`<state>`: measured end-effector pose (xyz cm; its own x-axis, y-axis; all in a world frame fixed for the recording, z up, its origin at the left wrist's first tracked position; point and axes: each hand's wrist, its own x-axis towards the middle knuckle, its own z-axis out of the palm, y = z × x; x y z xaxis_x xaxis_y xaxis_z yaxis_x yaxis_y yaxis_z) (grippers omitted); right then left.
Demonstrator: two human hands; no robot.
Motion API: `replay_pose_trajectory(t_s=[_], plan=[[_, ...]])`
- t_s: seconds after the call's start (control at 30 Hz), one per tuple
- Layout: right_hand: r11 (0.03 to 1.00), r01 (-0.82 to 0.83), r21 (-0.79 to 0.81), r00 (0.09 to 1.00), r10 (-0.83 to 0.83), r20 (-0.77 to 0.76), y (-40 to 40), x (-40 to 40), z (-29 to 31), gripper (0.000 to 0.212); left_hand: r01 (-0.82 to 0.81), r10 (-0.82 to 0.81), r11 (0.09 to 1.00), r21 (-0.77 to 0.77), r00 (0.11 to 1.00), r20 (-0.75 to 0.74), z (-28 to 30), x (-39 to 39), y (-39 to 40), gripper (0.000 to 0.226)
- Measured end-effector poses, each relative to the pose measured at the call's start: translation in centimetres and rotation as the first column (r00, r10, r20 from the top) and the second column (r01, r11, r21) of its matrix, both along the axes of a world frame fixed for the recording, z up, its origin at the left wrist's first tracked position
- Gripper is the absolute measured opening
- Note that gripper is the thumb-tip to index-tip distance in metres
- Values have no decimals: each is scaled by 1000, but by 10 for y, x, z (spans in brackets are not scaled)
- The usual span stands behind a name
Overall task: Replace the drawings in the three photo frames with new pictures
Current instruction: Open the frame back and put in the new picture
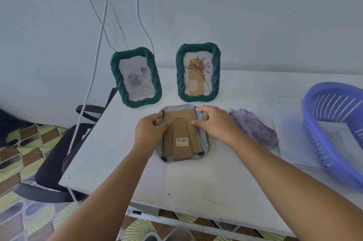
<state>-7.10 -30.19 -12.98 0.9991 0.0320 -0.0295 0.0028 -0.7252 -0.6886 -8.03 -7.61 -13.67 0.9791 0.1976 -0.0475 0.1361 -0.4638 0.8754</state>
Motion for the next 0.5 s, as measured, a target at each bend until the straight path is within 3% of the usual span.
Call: replay_pose_trajectory(t_s=[0.5], plan=[[1000, 22, -9, 999, -23, -36, 3, -3, 7, 48, 25, -22, 998, 66, 999, -48, 12, -3, -2, 48]])
